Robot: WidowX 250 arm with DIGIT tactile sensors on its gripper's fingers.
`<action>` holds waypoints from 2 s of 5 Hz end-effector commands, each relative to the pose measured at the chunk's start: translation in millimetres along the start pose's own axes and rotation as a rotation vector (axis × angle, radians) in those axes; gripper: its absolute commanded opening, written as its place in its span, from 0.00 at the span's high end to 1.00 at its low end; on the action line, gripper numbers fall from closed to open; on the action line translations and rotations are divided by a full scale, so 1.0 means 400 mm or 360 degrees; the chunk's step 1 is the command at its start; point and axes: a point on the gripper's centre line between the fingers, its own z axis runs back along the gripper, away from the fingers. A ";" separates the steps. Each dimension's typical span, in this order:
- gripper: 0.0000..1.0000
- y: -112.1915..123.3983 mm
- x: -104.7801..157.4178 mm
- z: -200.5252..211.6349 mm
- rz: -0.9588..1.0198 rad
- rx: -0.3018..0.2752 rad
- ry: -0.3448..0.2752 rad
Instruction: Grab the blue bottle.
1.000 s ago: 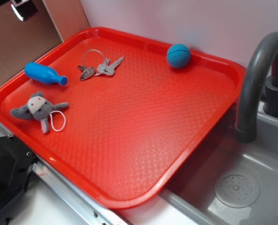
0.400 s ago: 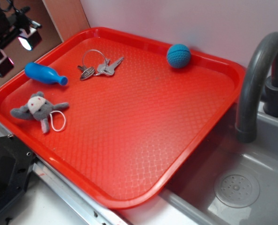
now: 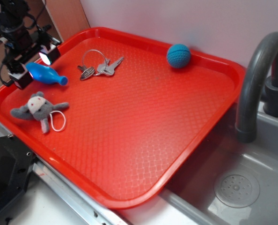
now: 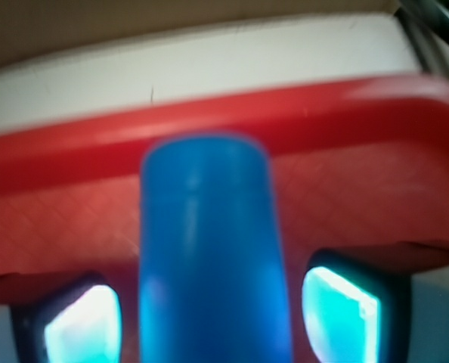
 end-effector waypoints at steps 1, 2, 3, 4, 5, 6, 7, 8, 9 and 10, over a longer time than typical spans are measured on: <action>1.00 0.023 -0.021 0.003 -0.0049 -0.0044 -0.0084; 1.00 0.028 -0.020 0.009 -0.0053 -0.0059 -0.0069; 1.00 0.015 -0.005 0.065 -0.0118 -0.0070 -0.0084; 1.00 -0.014 0.004 0.163 -0.0368 -0.0084 -0.0098; 1.00 -0.028 -0.012 0.255 -0.0690 -0.0153 0.0040; 1.00 -0.048 -0.055 0.346 -0.1064 -0.0256 0.0217; 1.00 -0.037 -0.108 0.457 -0.1450 -0.0365 0.0258; 1.00 -0.020 -0.128 0.514 -0.1836 -0.0406 0.0359; 1.00 0.010 -0.130 0.543 -0.1959 -0.0475 0.0256; 1.00 0.001 -0.114 0.518 -0.1830 -0.0315 0.0305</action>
